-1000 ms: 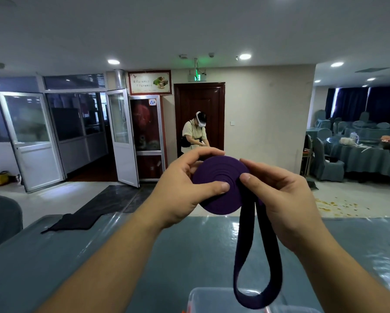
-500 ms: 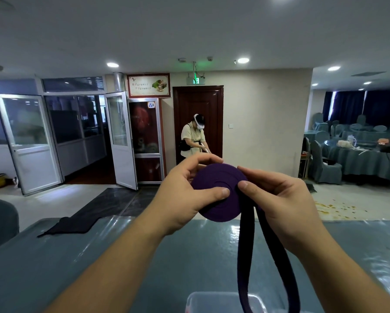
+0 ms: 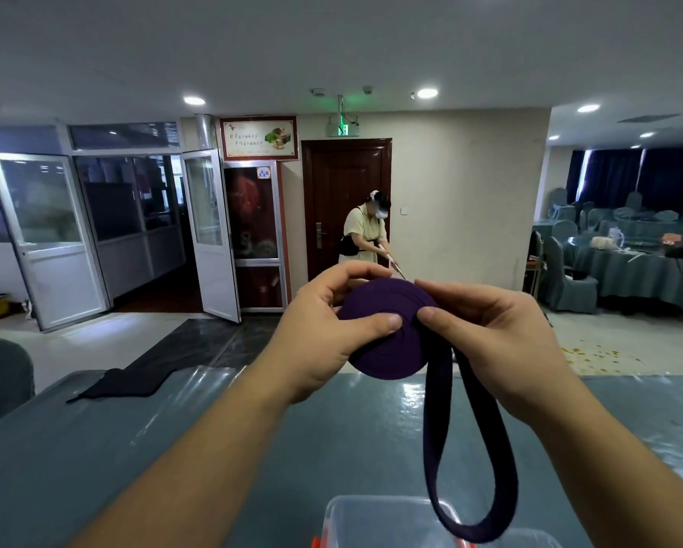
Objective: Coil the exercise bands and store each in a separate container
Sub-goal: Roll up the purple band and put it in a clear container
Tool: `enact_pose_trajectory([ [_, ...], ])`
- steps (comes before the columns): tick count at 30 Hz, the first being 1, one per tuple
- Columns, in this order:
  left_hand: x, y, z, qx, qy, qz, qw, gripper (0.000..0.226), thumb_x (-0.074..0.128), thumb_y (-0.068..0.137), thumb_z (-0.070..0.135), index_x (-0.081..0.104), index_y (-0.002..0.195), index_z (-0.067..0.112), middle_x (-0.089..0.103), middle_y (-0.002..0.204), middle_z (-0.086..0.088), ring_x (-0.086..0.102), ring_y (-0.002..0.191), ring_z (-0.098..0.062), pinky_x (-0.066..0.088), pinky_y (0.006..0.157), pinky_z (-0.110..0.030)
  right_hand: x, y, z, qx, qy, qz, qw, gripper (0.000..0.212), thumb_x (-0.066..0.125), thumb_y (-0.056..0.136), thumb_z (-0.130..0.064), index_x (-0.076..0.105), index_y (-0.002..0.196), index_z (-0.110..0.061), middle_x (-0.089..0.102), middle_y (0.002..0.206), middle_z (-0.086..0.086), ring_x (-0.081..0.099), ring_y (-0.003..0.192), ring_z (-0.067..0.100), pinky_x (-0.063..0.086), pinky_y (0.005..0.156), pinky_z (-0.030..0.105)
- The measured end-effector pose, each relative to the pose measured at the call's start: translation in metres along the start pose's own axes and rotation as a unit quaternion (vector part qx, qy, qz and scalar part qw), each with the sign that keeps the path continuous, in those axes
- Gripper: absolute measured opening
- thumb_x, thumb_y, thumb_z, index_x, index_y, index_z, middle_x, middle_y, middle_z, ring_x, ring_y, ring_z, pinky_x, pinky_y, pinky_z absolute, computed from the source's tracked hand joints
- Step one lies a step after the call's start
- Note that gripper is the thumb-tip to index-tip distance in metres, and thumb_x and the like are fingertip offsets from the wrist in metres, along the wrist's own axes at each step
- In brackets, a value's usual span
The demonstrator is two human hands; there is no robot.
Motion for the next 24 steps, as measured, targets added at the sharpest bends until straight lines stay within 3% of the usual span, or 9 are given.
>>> enact_pose_trajectory([
  [5, -0.005, 0.007, 0.01, -0.01, 0.07, -0.099, 0.993, 0.05, 0.086, 0.083, 0.012, 0.072, 0.121, 0.04, 0.076, 0.115, 0.005, 0.075, 0.104, -0.016, 0.063, 0.084, -0.031, 0.0, 0.0, 0.003, 0.009, -0.014, -0.007, 1.0, 0.033, 0.079, 0.079, -0.017, 0.081, 0.112, -0.02, 0.082, 0.109, 0.003, 0.078, 0.106, 0.02, 0.06, 0.091, 0.025],
  [12, -0.007, 0.007, -0.002, -0.008, 0.001, -0.033, 0.999, 0.046, 0.088, 0.08, 0.013, 0.071, 0.117, 0.036, 0.076, 0.113, -0.002, 0.076, 0.102, -0.024, 0.064, 0.08, -0.038, -0.003, 0.003, 0.003, 0.025, 0.021, 0.008, 0.999, 0.035, 0.078, 0.078, -0.019, 0.08, 0.113, -0.019, 0.081, 0.109, 0.006, 0.078, 0.105, 0.023, 0.061, 0.089, 0.027],
  [16, -0.007, 0.008, 0.004, -0.009, 0.074, -0.124, 0.989, 0.048, 0.084, 0.084, 0.016, 0.071, 0.122, 0.043, 0.075, 0.117, 0.009, 0.074, 0.106, -0.015, 0.062, 0.082, -0.027, 0.0, 0.003, 0.007, 0.038, -0.022, -0.011, 0.999, 0.028, 0.08, 0.081, -0.013, 0.081, 0.108, -0.02, 0.082, 0.105, 0.005, 0.079, 0.101, 0.023, 0.062, 0.089, 0.03],
  [19, -0.009, 0.01, 0.004, 0.009, 0.07, -0.092, 0.993, 0.045, 0.086, 0.082, 0.016, 0.074, 0.118, 0.041, 0.076, 0.115, 0.01, 0.074, 0.105, -0.013, 0.061, 0.081, -0.025, 0.001, 0.005, 0.008, 0.028, -0.012, 0.011, 0.999, 0.033, 0.08, 0.076, -0.018, 0.079, 0.108, -0.016, 0.082, 0.103, 0.006, 0.079, 0.1, 0.024, 0.063, 0.085, 0.028],
  [24, -0.011, 0.01, -0.006, -0.007, -0.025, -0.032, 0.999, 0.042, 0.086, 0.082, 0.014, 0.072, 0.117, 0.034, 0.076, 0.114, -0.001, 0.076, 0.102, -0.025, 0.063, 0.08, -0.037, 0.001, 0.006, 0.006, 0.024, 0.025, 0.025, 0.999, 0.041, 0.076, 0.076, -0.018, 0.077, 0.116, -0.011, 0.082, 0.104, 0.006, 0.079, 0.1, 0.021, 0.062, 0.085, 0.024],
])
Point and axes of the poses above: each hand's wrist, its own y-axis towards the middle knuckle, its own x-axis out of the palm, z = x × y, the point moved 3 cm from there along y, towards the middle knuckle
